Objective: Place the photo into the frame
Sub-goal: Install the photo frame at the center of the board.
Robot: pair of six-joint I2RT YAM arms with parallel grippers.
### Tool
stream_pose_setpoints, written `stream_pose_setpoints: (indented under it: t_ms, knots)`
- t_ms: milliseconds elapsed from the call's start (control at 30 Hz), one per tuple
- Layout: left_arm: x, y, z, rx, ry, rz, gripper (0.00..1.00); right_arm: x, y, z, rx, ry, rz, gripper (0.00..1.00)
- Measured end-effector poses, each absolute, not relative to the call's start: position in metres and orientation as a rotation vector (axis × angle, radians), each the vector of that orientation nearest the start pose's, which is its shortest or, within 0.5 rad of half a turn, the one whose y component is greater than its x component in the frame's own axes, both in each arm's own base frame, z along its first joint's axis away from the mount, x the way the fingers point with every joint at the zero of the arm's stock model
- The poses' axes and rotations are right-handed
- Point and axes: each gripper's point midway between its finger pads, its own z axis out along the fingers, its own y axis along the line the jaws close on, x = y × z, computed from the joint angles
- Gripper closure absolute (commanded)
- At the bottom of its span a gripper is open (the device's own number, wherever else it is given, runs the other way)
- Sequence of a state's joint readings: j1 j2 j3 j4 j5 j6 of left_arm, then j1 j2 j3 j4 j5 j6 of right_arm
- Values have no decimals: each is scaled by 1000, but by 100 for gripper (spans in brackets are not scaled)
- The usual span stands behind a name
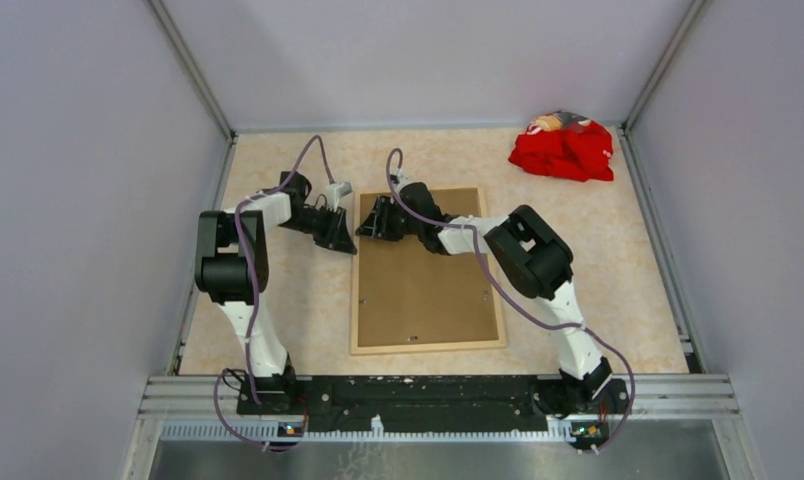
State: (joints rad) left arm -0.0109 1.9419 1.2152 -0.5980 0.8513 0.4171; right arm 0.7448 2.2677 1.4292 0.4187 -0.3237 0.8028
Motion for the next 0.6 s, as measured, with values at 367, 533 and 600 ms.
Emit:
stream_pose_setpoints:
  t_ms: [367, 533, 600]
  knots:
    - [349, -125, 36, 679, 2448, -1068, 74, 389, 466, 53, -155, 2227, 1276, 59]
    - [349, -125, 36, 680, 2447, -1067, 74, 388, 468, 52, -149, 2224, 1299, 59]
    - [349, -125, 36, 680, 2447, -1067, 74, 387, 469, 52, -149, 2225, 1305, 60]
